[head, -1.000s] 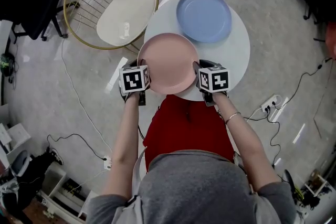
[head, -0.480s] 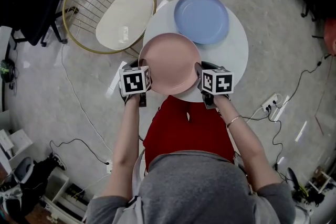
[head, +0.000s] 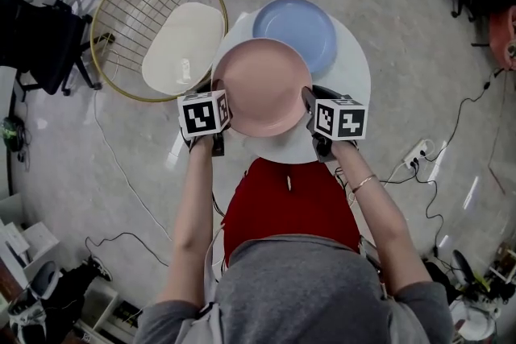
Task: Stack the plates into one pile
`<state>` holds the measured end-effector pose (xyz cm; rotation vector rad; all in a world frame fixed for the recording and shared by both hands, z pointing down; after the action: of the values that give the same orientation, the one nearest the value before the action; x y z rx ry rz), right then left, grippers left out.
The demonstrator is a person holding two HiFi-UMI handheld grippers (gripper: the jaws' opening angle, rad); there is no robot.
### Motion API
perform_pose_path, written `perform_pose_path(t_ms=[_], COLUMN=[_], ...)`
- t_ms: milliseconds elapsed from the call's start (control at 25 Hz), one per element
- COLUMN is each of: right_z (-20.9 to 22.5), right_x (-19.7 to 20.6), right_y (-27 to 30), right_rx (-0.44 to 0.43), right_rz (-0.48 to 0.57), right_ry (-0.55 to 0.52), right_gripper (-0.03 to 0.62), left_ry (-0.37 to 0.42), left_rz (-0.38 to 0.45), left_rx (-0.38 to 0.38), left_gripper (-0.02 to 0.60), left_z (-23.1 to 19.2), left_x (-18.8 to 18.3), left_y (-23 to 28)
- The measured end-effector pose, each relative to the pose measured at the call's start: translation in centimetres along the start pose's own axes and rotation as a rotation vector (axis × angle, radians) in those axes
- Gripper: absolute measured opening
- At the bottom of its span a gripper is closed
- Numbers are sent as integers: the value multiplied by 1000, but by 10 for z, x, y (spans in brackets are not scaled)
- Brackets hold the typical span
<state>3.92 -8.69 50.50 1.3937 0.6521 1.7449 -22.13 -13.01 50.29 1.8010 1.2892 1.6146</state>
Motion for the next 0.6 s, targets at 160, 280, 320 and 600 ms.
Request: perform_pose_path(t_ms=[160,280,320,600], right_z=[18,32,37,67], right_x=[-23,-35,-39,-72], right_y=[-5,-6,-6,-9], right_rx=[22,33,38,95], right_rz=[43,52,56,83], right_ry=[21,40,47,73], right_gripper=[92,92,92,92], left_ry=[35,53,58,76], left_rz=[26,43,49,70], left_rx=[28,45,50,72], left_gripper=[61,61,61,60], left_z=[17,29,33,56], left_x=[-36,-59,-66,-104], left_y=[9,18,22,48])
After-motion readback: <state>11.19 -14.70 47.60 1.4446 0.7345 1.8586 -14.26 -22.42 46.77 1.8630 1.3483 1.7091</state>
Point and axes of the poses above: the fingertips, and each gripper's own axes: y forward along the fingers, z to its right, x out of its underside, the point moved 5 cm from there along -y, backward along the fingers, and after that the axes turned 5 degrees about x, right-handed, at the moved point
